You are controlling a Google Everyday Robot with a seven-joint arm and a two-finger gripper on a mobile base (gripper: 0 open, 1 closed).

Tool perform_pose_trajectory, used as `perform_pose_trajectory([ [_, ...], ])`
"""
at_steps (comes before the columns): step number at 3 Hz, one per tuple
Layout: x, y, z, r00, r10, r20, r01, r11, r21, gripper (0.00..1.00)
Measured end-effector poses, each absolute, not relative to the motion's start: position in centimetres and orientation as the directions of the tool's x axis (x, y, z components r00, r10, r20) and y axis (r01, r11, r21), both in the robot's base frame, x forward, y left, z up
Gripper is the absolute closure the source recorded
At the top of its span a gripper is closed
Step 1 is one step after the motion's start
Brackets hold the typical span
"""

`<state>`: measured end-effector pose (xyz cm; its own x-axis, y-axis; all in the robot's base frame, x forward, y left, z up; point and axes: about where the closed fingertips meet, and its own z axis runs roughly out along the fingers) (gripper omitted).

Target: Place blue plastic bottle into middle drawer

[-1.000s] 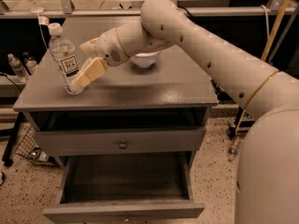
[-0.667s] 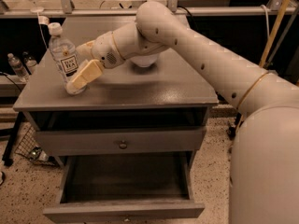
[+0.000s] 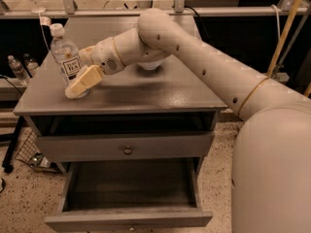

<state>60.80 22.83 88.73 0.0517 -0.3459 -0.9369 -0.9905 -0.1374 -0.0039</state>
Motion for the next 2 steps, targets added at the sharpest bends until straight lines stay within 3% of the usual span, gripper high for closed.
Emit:
perform_pose_trajectory([
  [2, 60.57, 23.53, 88.31, 0.047, -0.324, -0.945, -0.989, -0.15, 0.002, 0.27],
])
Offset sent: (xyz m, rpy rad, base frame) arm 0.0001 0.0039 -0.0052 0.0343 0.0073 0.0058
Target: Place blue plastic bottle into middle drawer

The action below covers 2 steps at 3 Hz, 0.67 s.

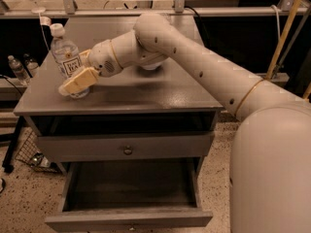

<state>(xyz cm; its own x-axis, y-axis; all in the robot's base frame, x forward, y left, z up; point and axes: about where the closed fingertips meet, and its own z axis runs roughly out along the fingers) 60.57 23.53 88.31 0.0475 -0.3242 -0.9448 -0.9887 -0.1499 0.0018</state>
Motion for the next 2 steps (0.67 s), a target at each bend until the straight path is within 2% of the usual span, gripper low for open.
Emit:
perform_pose_trajectory([
  [2, 60.76, 22.59, 88.39, 0.049, -0.305, -0.951, -0.991, -0.133, -0.009, 0.73],
])
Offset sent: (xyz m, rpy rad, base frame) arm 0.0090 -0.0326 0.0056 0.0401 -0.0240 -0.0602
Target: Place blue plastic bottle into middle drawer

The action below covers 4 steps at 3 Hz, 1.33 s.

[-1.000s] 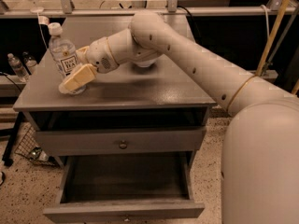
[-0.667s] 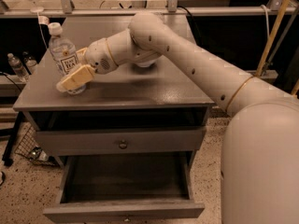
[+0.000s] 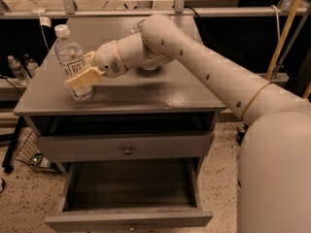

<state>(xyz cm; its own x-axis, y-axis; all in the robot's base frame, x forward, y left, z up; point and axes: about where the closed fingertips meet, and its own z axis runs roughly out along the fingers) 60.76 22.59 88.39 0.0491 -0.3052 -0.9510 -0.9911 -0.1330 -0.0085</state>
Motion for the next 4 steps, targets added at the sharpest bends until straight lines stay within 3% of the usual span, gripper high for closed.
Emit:
perform_pose_trajectory([
  [1, 60.5, 19.6, 89.6, 0.059, -0.305, -0.95, -0.996, -0.078, -0.037, 0.97],
  [4, 53.6, 10.8, 90.2, -0.021, -0.398, -0.917, -0.999, 0.044, 0.004, 1.0],
])
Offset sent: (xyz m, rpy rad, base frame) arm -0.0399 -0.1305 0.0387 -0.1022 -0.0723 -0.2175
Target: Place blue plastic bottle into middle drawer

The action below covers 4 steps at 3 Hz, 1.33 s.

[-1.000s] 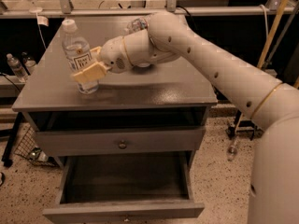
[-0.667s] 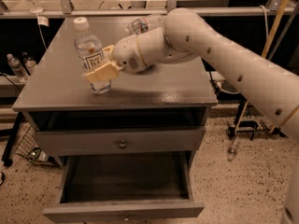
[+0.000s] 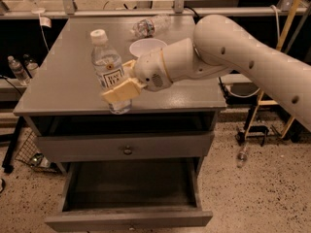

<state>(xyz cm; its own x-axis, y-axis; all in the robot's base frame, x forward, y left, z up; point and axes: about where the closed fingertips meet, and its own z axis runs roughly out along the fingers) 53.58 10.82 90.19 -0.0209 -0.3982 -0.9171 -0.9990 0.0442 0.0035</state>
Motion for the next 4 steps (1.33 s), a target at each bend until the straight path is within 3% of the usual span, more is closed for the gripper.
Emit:
perform_pose_trajectory([
  [2, 46.1, 11.1, 84.3, -0.111, -0.369, -0.923, -0.988, 0.14, 0.062, 1.0],
  [4, 44.9, 10.9, 81.9, -0.158, -0.376, -0.913, -0.97, 0.23, 0.073, 1.0],
])
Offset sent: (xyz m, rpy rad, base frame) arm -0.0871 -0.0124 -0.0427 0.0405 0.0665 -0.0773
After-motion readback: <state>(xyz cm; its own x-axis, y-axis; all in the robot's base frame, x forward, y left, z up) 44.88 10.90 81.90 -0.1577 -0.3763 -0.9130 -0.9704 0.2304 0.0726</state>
